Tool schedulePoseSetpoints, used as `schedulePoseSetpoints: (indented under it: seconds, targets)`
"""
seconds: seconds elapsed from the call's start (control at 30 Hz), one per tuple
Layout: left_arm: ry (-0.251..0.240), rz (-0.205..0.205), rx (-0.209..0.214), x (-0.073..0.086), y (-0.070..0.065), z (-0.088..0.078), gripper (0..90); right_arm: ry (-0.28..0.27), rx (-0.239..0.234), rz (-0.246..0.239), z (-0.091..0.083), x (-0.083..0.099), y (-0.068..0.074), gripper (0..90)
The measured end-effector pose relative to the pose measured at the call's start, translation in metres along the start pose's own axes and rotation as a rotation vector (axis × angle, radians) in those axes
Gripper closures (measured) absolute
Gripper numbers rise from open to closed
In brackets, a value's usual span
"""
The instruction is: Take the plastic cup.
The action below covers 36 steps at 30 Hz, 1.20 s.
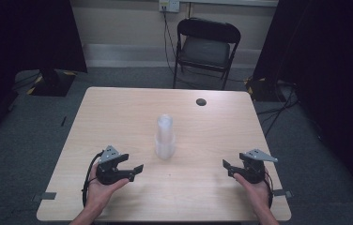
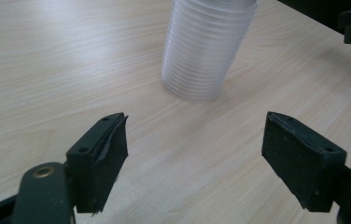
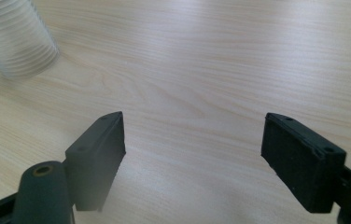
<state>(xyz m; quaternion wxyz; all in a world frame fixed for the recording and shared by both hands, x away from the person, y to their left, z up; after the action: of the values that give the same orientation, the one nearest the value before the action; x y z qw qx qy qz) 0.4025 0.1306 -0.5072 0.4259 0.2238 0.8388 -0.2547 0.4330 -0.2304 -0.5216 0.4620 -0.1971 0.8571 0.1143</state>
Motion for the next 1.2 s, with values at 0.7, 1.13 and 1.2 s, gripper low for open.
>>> schedulePoseSetpoints:
  seconds: [0.7, 1.13, 1.2]
  targets:
    - [-0.097, 0.046, 0.053, -0.035, -0.026, -0.006, 16.7, 0.007, -0.036, -0.041, -0.002, 0.000, 0.017, 23.4]
    - [-0.132, 0.113, 0.040, -0.072, -0.034, 0.009, 23.5, -0.003, -0.057, -0.047, -0.001, -0.003, 0.022, 22.9]
    - [-0.133, 0.112, 0.048, -0.076, -0.035, 0.011, 23.4, -0.003, -0.059, -0.046, -0.002, -0.004, 0.023, 22.9]
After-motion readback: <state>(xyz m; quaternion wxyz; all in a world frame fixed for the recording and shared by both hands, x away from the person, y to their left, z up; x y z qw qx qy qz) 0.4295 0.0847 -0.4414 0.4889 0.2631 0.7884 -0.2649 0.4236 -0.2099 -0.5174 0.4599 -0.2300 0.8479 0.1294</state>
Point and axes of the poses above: each handheld gripper's, and its own axes: z roughly forward along the jaws, x roughly out of its underside, y roughly to its left, the point moved 10 cm from there along z, roughly forward along the jaws, and after that the axes turned 3 degrees about -z, right-handed, at the moved point
